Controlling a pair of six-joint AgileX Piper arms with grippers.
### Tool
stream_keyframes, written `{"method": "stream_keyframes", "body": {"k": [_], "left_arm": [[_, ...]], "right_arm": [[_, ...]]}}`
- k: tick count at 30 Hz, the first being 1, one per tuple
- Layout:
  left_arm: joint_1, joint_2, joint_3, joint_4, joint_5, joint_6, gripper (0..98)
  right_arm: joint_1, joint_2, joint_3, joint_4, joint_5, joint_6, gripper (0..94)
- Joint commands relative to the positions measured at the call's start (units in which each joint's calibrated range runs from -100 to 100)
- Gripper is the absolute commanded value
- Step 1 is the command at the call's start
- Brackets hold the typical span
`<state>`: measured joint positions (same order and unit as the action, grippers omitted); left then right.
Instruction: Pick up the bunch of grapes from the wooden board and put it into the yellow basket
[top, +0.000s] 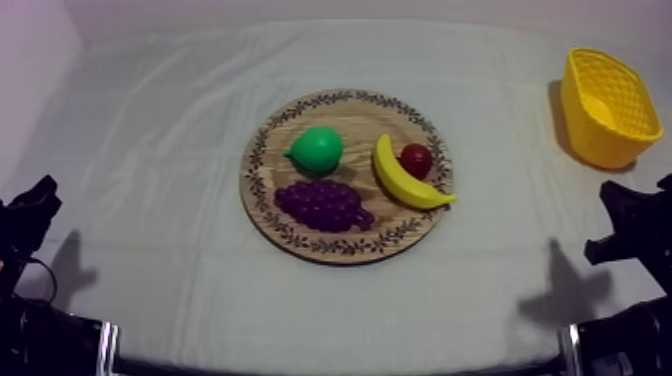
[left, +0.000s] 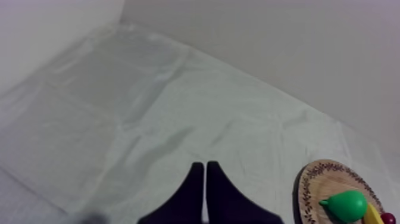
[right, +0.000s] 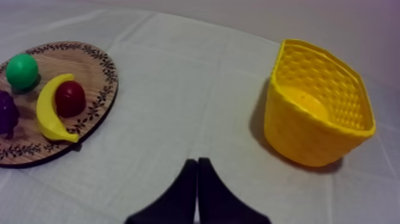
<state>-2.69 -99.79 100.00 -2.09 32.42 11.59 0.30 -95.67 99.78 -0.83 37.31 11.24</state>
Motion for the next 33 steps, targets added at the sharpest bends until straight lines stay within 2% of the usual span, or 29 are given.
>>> {"method": "stream_keyframes", "body": {"k": [1,33], "left_arm": [[0.0,0.0,0.0,0.01,0.0,0.0,0.1],[0.0,0.0,0.0,0.01,0.0,0.0,0.1]], "right_arm": [[0.0,0.0,0.0,0.0,0.0,0.0,0.4],[0.0,0.0,0.0,0.0,0.0,0.3,0.5]]}}
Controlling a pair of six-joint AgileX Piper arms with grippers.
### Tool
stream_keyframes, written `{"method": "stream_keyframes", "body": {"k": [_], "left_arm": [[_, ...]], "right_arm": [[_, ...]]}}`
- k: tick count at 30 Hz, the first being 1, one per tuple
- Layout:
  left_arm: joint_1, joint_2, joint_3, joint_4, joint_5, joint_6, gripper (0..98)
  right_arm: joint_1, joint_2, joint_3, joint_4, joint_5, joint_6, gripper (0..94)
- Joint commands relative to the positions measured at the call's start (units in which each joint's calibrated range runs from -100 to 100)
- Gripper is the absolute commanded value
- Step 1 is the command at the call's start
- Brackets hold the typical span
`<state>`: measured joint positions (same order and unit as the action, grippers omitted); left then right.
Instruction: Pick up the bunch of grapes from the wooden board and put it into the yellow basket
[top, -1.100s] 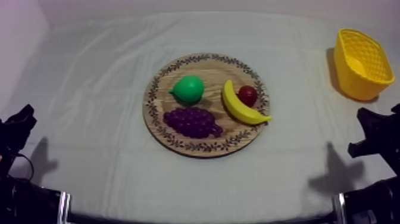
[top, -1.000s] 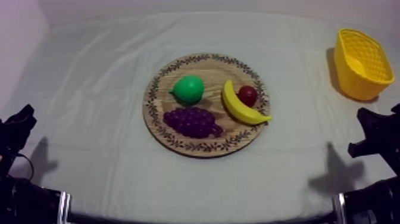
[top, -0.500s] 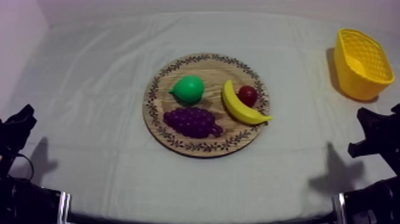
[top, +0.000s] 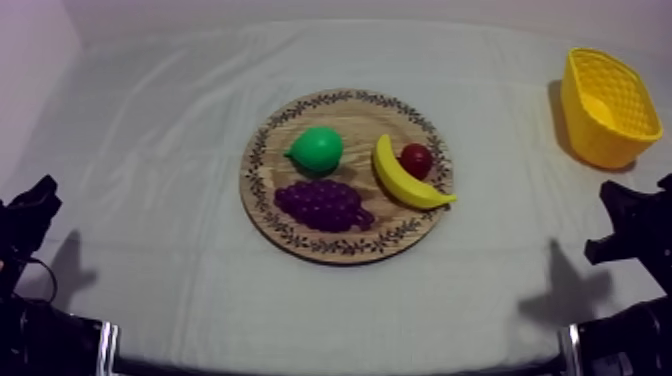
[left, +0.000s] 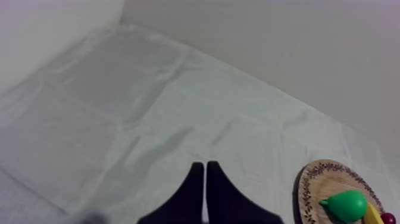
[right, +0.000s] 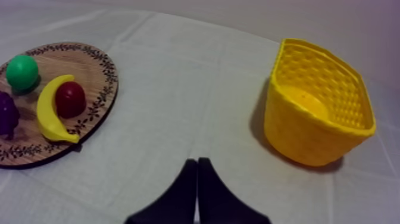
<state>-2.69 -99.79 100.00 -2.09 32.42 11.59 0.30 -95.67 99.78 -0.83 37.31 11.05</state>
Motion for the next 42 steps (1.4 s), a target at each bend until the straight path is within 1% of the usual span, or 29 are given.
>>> {"method": "stream_keyframes", "body": {"k": [1,3,4,8,12,14,16,20,24,32,38,42], "left_arm": [[0.0,0.0,0.0,0.01,0.0,0.0,0.1],[0.0,0.0,0.0,0.01,0.0,0.0,0.1],[0.0,0.0,0.0,0.01,0.0,0.0,0.1],[0.0,0.0,0.0,0.01,0.0,0.0,0.1],[0.0,0.0,0.0,0.01,0.0,0.0,0.1],[0.0,0.0,0.0,0.01,0.0,0.0,0.1],[0.0,0.0,0.0,0.01,0.0,0.0,0.1],[0.0,0.0,0.0,0.01,0.0,0.0,0.1],[0.0,0.0,0.0,0.01,0.0,0.0,0.1],[0.0,0.0,0.0,0.01,0.0,0.0,0.1],[0.0,0.0,0.0,0.01,0.0,0.0,0.1],[0.0,0.0,0.0,0.01,0.0,0.0,0.1]], "right_arm": [[0.0,0.0,0.0,0.0,0.0,1.1,0.5],[0.0,0.0,0.0,0.0,0.0,2.8,0.5],[0.1,0.0,0.0,0.0,0.2,2.8,0.5],[0.1,0.2,0.0,0.1,0.8,0.7,0.5],[-1.3,2.4,-0.7,1.8,0.5,-0.4,0.5],[-1.8,4.8,-2.7,2.2,0.4,-0.7,0.5],[-2.1,7.8,-6.3,1.8,0.6,-0.2,0.5],[-2.7,15.6,-17.1,-1.2,3.2,2.4,0.5],[-3.4,24.9,-30.9,-4.3,8.8,5.0,0.5],[-4.1,42.8,-55.0,-9.7,19.3,8.6,0.5],[-4.8,54.2,-68.3,-14.1,27.3,13.0,0.5],[-6.1,60.8,-73.7,-16.3,30.3,15.1,0.5]]}}
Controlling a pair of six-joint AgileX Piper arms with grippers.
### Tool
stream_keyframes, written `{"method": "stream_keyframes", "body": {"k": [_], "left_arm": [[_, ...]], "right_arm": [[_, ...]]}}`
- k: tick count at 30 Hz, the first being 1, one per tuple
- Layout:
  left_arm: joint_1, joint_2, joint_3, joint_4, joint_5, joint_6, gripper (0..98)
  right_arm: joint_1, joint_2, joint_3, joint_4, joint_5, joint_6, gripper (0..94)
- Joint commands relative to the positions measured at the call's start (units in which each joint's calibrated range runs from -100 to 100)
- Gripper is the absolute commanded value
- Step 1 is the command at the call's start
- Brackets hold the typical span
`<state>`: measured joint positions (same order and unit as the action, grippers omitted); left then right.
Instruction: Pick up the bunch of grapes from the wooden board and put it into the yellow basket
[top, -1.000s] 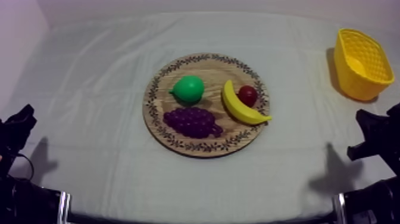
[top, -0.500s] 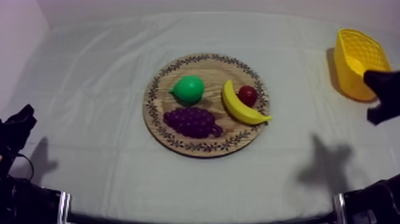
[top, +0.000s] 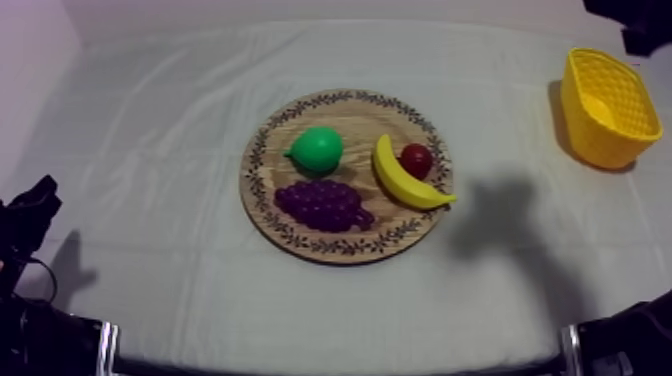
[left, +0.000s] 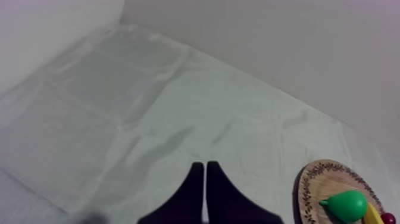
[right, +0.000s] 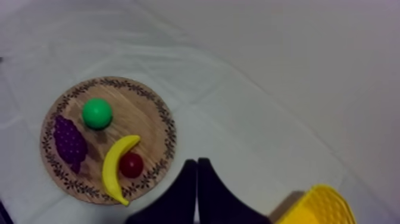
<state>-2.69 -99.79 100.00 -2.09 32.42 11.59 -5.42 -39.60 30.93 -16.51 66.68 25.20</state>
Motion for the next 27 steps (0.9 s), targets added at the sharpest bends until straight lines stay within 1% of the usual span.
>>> {"method": "stream_keyframes", "body": {"k": [1,6,20,27], "left_arm": [[0.0,0.0,0.0,0.01,0.0,0.0,0.1],[0.0,0.0,0.0,0.01,0.0,0.0,0.1],[0.0,0.0,0.0,0.01,0.0,0.0,0.1],[0.0,0.0,0.0,0.01,0.0,0.0,0.1]], "right_arm": [[-0.8,6.1,-5.9,-0.9,1.3,1.4,0.5],[-3.2,11.6,-8.5,-1.7,2.3,3.0,0.5],[-13.6,26.3,-8.4,-1.0,4.2,4.3,0.5],[-17.9,34.0,-8.7,-0.7,3.6,4.4,0.6]]}}
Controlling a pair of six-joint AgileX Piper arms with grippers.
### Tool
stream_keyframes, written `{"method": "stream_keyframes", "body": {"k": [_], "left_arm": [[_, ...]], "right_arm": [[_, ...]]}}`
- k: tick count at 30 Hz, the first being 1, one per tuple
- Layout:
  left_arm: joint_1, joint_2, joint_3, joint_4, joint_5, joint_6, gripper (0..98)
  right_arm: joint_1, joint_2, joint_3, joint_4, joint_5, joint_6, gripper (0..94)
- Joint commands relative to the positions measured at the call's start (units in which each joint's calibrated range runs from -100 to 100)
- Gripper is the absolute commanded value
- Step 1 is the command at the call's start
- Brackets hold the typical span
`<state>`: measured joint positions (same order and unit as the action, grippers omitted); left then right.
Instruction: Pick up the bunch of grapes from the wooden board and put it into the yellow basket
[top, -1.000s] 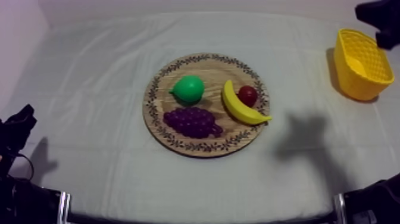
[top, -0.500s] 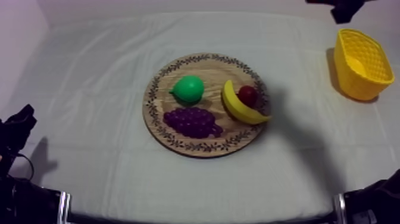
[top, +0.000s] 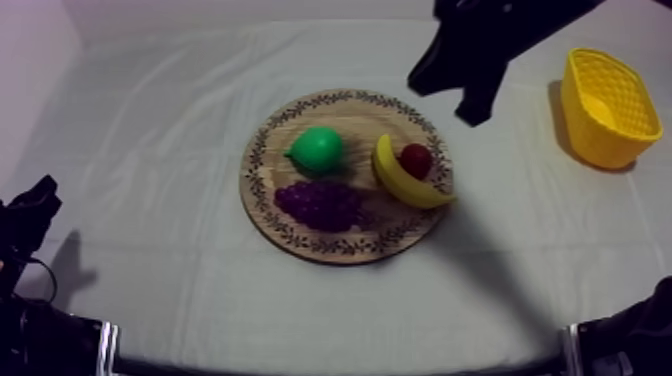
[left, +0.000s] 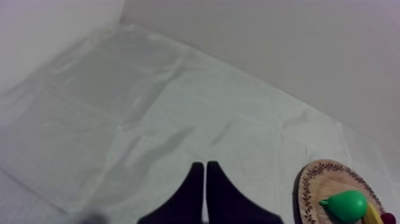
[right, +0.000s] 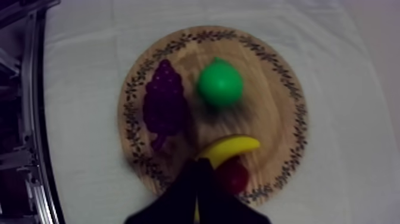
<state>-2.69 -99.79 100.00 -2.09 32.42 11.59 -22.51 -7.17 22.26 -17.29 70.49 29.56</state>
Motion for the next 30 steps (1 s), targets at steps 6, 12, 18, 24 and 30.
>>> {"method": "stream_keyframes", "body": {"k": [6,12,18,24,30], "left_arm": [[0.0,0.0,0.0,0.01,0.0,0.0,0.1],[0.0,0.0,0.0,0.01,0.0,0.0,0.1],[0.0,0.0,0.0,0.01,0.0,0.0,0.1],[0.0,0.0,0.0,0.01,0.0,0.0,0.1],[0.0,0.0,0.0,0.01,0.0,0.0,0.1]], "right_arm": [[-3.3,7.1,-0.8,1.0,-1.5,0.2,2.1],[-5.7,10.1,-0.5,2.2,-3.2,-1.4,45.2],[-8.5,11.9,-0.1,3.6,-4.8,-3.4,77.4],[-9.1,16.6,-1.9,2.8,-5.8,-3.1,80.4],[-9.5,24.6,-4.2,2.9,-8.9,-3.2,80.7]]}}
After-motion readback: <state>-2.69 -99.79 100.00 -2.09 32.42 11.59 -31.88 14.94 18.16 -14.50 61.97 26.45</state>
